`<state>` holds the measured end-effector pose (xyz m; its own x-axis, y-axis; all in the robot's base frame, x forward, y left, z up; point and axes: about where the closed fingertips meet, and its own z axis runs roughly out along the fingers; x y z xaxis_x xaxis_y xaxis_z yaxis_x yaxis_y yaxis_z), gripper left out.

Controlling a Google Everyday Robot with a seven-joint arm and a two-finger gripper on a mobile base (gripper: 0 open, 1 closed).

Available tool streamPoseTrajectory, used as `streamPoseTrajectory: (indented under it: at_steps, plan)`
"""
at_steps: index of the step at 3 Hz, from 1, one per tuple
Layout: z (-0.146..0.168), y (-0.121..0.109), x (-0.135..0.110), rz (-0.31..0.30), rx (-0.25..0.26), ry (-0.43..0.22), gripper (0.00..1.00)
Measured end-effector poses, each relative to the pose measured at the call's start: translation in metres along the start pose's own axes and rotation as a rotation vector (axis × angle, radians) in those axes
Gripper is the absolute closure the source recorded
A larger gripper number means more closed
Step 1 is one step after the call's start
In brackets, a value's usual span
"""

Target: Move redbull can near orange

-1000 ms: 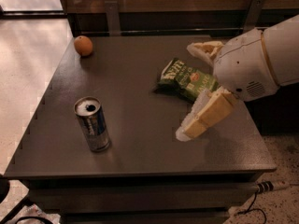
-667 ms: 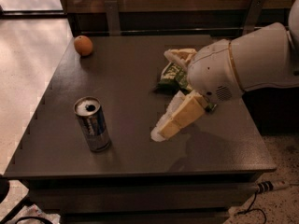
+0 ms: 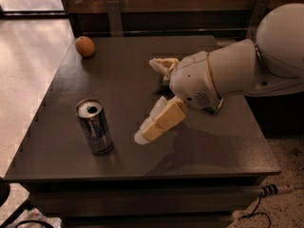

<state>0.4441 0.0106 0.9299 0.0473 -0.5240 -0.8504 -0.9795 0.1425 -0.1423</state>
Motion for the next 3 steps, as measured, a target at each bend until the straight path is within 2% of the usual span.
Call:
streamPoseTrajectory:
  at_steps: [1, 2, 3]
  plan:
    - [0.011, 0.001, 0.003, -0.001, 0.016, -0.011, 0.0]
    - [0.029, 0.007, 0.005, 0.0, 0.063, -0.035, 0.0]
    - [0.048, 0.012, 0.008, 0.006, 0.073, -0.074, 0.0]
